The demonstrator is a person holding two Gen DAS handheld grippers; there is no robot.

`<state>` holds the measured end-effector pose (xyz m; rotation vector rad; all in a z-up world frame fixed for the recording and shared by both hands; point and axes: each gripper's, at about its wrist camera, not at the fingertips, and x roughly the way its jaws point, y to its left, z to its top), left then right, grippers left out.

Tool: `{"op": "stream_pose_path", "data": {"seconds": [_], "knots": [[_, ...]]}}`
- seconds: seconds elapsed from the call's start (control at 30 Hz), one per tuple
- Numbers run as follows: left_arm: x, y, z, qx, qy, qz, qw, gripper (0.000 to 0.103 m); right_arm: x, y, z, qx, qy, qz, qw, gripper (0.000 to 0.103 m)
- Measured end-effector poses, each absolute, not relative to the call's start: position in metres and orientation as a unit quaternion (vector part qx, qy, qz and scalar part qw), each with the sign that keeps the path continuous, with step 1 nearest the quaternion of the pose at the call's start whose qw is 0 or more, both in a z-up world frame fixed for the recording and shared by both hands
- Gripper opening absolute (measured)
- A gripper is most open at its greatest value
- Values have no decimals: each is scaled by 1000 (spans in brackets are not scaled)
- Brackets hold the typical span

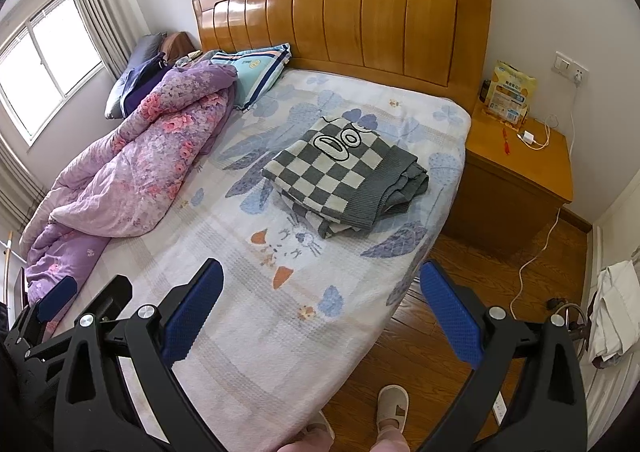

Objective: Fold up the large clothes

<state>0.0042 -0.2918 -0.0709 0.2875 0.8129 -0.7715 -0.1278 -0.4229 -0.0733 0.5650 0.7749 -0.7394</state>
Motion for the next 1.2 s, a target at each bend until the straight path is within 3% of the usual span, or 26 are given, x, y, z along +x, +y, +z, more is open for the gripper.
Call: {"op": "stream_pose_path", "data": {"seconds": [1.2], "knots": [[3,-299,-70,137,392,-365,833,98,-130,-423,-78,257,373,-348,821,95]]}}
